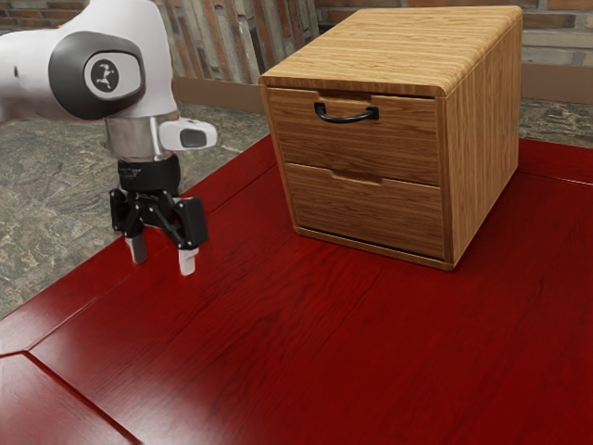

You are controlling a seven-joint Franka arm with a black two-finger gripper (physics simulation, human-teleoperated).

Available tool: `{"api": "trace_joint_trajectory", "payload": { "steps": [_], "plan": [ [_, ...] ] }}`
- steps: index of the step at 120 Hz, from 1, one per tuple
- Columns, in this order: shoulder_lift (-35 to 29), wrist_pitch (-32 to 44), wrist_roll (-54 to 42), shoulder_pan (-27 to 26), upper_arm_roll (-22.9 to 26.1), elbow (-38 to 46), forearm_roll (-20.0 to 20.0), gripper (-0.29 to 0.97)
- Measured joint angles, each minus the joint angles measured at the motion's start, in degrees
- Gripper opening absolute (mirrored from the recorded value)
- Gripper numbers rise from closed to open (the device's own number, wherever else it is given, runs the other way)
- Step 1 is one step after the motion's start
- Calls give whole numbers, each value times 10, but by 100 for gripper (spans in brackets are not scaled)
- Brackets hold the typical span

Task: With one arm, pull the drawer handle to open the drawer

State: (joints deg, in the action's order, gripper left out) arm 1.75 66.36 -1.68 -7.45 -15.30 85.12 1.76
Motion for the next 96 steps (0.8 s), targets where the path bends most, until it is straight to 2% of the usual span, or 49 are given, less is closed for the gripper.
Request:
{"api": "trace_joint_trajectory", "payload": {
  "steps": [22,42,50,58,72,81,96],
  "plan": [
    [-1,117,-7,81,0,2,0,68],
    [-1,161,-12,104,-1,3,2,68],
    [-4,169,-13,98,0,-2,1,68],
    [-33,167,-1,80,1,-52,1,68],
    [-52,181,105,47,9,-77,24,68],
    [-50,223,184,19,10,-74,21,68],
    [-33,340,294,-9,9,-68,19,68]
  ]
}}
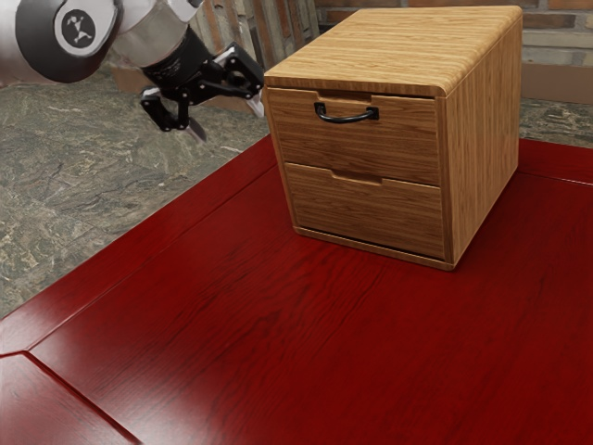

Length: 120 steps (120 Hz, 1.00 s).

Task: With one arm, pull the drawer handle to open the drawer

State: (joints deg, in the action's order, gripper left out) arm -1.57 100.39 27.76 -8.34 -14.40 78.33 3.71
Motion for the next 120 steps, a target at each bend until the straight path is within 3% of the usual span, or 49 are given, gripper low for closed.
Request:
{"api": "trace_joint_trajectory", "payload": {
  "steps": [12,30,47,120],
  "plan": [
    [49,98,74,-5,-1,1,2,68],
    [105,235,166,7,1,0,36,68],
    [144,318,244,9,1,-5,48,68],
    [136,384,487,11,-5,26,52,68]
  ]
}}
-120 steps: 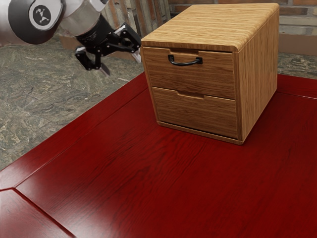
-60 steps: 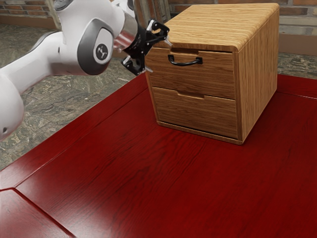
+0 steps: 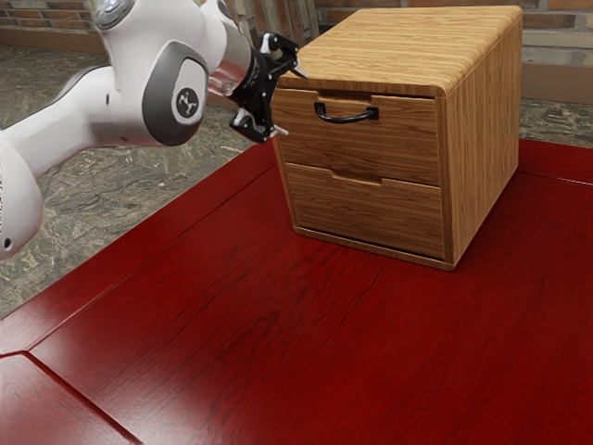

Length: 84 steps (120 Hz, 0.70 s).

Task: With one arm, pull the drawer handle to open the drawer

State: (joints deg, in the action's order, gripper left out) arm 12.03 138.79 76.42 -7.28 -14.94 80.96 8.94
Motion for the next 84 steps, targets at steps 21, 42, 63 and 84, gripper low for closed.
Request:
{"api": "trace_joint_trajectory", "payload": {
  "steps": [21,42,63,84],
  "plan": [
    [15,3,36,-5,1,0,0,68],
    [22,3,62,-8,5,0,-1,68],
    [27,3,82,-14,6,6,-1,68],
    [28,3,97,-20,5,15,-1,68]
  ]
}}
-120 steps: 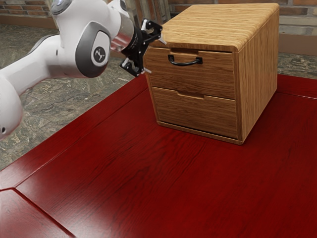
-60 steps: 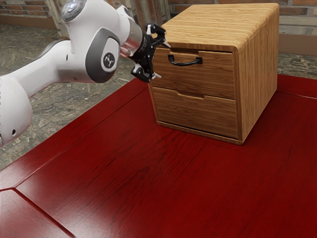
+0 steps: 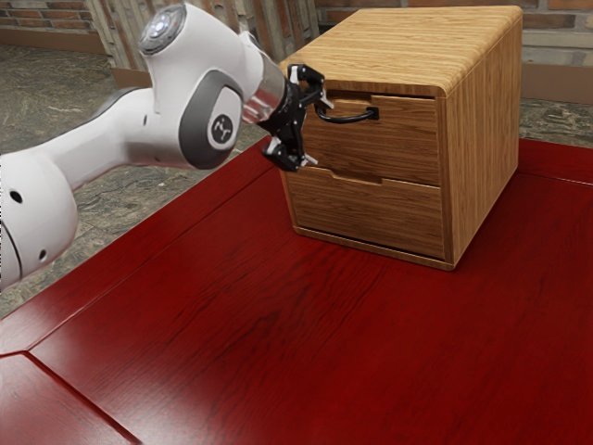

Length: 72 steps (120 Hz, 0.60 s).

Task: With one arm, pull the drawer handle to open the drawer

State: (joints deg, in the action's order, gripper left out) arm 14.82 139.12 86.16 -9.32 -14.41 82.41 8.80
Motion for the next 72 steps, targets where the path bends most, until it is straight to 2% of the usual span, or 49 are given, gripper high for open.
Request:
{"api": "trace_joint_trajectory", "payload": {
  "steps": [44,72],
  "plan": [
    [6,-1,20,-8,-1,3,-4,68],
    [-4,-9,30,-12,-1,13,-4,58]
  ]
}}
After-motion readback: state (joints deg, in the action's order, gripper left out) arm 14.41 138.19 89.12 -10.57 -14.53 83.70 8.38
